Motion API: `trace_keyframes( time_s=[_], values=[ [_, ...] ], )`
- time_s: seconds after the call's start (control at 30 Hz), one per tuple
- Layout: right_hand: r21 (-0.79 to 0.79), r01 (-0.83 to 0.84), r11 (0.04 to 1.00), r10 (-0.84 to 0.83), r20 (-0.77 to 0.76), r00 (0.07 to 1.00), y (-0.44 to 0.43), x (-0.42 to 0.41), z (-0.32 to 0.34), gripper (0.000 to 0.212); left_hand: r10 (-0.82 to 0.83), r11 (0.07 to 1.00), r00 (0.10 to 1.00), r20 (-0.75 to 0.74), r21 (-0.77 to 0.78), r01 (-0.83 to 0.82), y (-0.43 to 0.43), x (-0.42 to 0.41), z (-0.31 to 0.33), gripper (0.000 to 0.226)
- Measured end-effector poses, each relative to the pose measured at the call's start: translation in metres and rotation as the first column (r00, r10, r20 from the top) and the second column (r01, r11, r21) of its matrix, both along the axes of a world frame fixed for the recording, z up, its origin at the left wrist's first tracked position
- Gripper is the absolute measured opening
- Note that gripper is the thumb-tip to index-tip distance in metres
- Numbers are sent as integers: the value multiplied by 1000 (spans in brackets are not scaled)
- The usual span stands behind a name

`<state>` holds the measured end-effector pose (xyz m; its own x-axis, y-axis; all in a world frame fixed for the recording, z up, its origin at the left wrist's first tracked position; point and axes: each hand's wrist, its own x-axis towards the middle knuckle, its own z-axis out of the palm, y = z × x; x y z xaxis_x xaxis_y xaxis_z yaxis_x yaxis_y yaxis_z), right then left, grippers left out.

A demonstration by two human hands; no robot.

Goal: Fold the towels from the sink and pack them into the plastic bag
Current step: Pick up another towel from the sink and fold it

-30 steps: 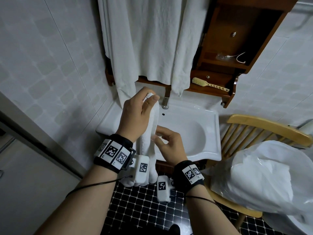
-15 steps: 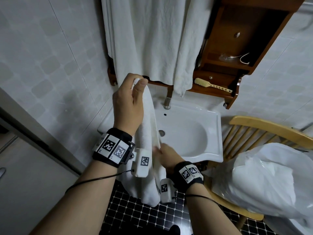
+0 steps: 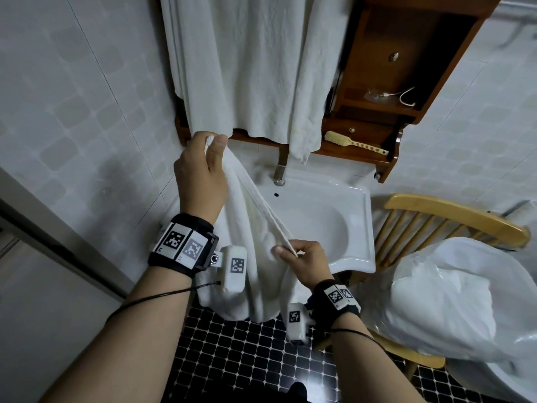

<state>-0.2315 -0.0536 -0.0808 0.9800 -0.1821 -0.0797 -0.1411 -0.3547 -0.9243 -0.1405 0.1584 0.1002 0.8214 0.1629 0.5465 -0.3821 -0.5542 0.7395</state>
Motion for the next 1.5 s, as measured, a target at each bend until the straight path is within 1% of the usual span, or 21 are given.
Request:
trace_keyframes(
  time_s=[0.1,0.2,0.23,0.3,0.4,0.47,0.53,0.63,0.7,0.77,0.87,0.93,1.0,1.03,1.1,1.17,1.23,1.3,1.37,1.43,1.5],
  values=[
    [117,49,992,-51,10,999,-5,-3,-9,35,-41,998,998,-43,50,43,4,3,-1,35],
    [108,53,993,-55,10,998,-8,-1,-24,74,-88,991,994,-66,99,94,5,4,-2,32],
    [123,63,990,-65,11,998,-8,-2,-26,80,-104,986,991,-80,120,113,5,4,-2,30],
    [175,93,980,-100,30,995,-2,-5,-19,71,-137,974,984,-117,164,156,9,5,-3,24],
    [167,196,966,-209,63,976,0,-3,-6,52,-165,949,960,-226,229,217,15,6,-7,19],
    [133,236,963,-247,75,966,-4,3,-10,40,-151,940,943,-297,251,230,17,3,-11,28],
    [93,235,968,-242,73,968,-6,5,-14,32,-96,956,939,-331,232,180,17,-2,-14,40],
    [-56,196,979,-187,134,973,-6,5,-15,40,2,975,946,-325,209,70,18,-7,-16,45],
    [-128,177,976,-161,124,979,-6,6,-17,35,29,978,954,-298,205,34,18,-8,-18,47],
    [-81,224,971,-214,119,970,-6,7,-17,14,31,978,969,-247,210,22,19,-9,-20,46],
    [-50,350,935,-333,210,919,-2,2,-6,8,26,982,983,-181,187,9,19,-7,-21,47],
    [-63,350,935,-324,257,911,5,-1,3,15,32,983,990,-140,183,-6,19,-7,-21,48],
    [-160,252,954,-204,265,942,10,-1,3,23,21,984,996,-92,177,-5,20,-7,-20,46],
    [-273,189,943,-116,264,958,11,-1,1,23,11,985,997,-74,174,2,20,-7,-19,45],
    [-539,98,836,25,216,976,8,2,-9,11,-21,985,999,-38,173,27,20,-7,-19,44],
    [-632,36,774,37,102,994,7,5,-11,15,-57,984,997,-44,166,64,18,-9,-20,45],
    [-586,29,810,-21,20,1000,5,8,-8,14,-69,989,991,-115,122,83,21,-10,-23,47],
    [-445,181,877,-162,80,984,2,7,-3,18,-34,993,979,-199,100,55,31,-6,-24,47],
    [-266,351,898,-309,188,932,5,4,12,20,34,992,957,-287,123,2,45,2,-29,46],
    [-165,402,901,-347,284,894,14,5,29,23,120,980,900,-420,195,-39,56,7,-41,45],
    [-119,354,928,-298,336,894,26,10,49,24,220,934,792,-569,357,-3,59,6,-59,41]
  ],
)
